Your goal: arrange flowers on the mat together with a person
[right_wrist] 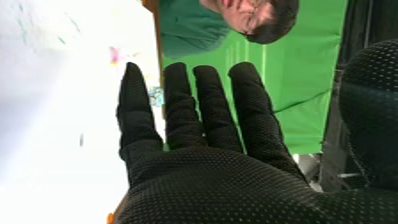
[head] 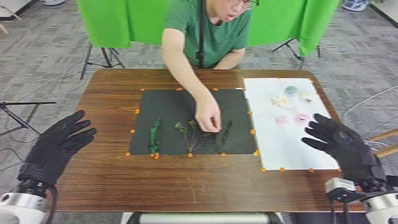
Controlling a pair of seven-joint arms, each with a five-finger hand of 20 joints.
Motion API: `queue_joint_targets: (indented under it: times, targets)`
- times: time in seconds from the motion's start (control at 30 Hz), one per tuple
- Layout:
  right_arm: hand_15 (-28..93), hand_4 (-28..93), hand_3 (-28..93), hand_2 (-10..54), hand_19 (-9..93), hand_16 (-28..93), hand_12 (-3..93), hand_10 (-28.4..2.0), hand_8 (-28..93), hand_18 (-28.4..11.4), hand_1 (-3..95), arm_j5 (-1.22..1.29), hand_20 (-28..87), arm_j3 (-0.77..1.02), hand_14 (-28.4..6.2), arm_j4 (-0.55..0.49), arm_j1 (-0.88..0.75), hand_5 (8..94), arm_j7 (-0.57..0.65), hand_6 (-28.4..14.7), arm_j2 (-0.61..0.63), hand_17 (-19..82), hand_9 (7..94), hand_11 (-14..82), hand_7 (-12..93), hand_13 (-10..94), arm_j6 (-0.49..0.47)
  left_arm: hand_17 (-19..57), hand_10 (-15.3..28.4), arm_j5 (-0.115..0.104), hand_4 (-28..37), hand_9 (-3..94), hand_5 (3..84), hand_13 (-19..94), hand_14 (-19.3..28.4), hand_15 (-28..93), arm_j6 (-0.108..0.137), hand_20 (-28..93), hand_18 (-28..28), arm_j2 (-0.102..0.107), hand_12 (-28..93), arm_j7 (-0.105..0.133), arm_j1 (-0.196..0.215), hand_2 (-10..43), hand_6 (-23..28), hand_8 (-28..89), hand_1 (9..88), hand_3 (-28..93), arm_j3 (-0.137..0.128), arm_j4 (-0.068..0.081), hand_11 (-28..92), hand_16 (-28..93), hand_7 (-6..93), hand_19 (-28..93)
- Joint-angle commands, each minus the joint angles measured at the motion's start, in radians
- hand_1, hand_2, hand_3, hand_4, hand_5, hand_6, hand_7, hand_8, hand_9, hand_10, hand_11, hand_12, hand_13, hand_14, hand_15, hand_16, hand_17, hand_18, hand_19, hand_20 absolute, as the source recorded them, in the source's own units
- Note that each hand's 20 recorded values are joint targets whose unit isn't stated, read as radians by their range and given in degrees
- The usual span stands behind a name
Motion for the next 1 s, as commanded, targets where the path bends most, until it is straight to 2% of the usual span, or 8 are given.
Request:
queue_joint_targets:
  times: [0.03, 0.33, 0.87, 0.9, 1.0]
  targets:
    - [6, -24, 81, -5.2, 33, 38, 24.8, -13.3, -8, -19.0, 20.9, -0.001, 24, 0.018, -11.3, 0.006, -0.011, 36.2, -0.001, -4.6, -0.021, 12, 36.6, 5.4, 15, 31, -0.022, -5.2, 12.5, 0.002, -22.3, 29.8, 33.9, 26, 15.7, 37, -0.001, 8, 22.2, -0.003, 19, -0.007, 0.009, -2.7, 5.1, -9, 30.9, 69, 0.002, 0.006, 22, 0, 19.1, 49]
    - [6, -24, 81, -5.1, 33, 38, 24.7, -13.3, -8, -19.0, 20.9, -0.001, 24, 0.019, -11.4, 0.006, -0.011, 36.4, -0.001, -4.5, -0.022, 12, 36.7, 5.4, 15, 31, -0.023, -5.3, 12.6, 0.003, -22.3, 29.8, 34.0, 26, 15.6, 37, -0.006, 8, 22.3, 0.002, 18, -0.016, 0.001, -2.6, 5.2, -9, 30.9, 69, 0.003, 0.009, 22, 0, 19.1, 49]
    - [6, -24, 81, -5.3, 33, 38, 24.7, -13.4, -8, -19.1, 21.0, 0.000, 24, 0.017, -11.3, 0.006, -0.013, 37.0, -0.002, -4.6, -0.019, 13, 37.5, 5.7, 15, 32, -0.020, -5.3, 12.6, 0.002, -22.3, 29.8, 33.9, 26, 15.7, 37, -0.008, 8, 22.3, 0.010, 19, -0.013, 0.001, -2.6, 5.2, -9, 30.9, 69, -0.002, 0.012, 22, 0, 19.0, 49]
    - [7, -24, 82, -5.4, 35, 38, 24.6, -13.4, -8, -19.2, 21.3, 0.001, 25, 0.016, -11.3, 0.006, -0.013, 37.3, -0.003, -4.7, -0.018, 13, 37.9, 6.1, 16, 33, -0.019, -5.3, 12.6, 0.002, -22.2, 29.8, 33.9, 26, 15.7, 37, -0.005, 8, 22.3, 0.010, 19, -0.012, 0.007, -2.6, 5.2, -9, 30.9, 69, -0.003, 0.009, 22, 0, 19.0, 49]
    - [15, -24, 82, -6.0, 43, 34, 23.8, -13.5, -9, -19.7, 21.9, 0.014, 28, 0.005, -11.6, 0.006, -0.027, 38.5, -0.016, -4.6, 0.007, 14, 39.8, 8.9, 17, 37, 0.005, -5.3, 12.6, 0.003, -22.2, 29.9, 34.0, 26, 15.7, 37, -0.010, 8, 22.3, 0.012, 19, -0.015, 0.000, -2.7, 5.2, -9, 30.9, 69, -0.001, 0.012, 22, 0, 19.1, 49]
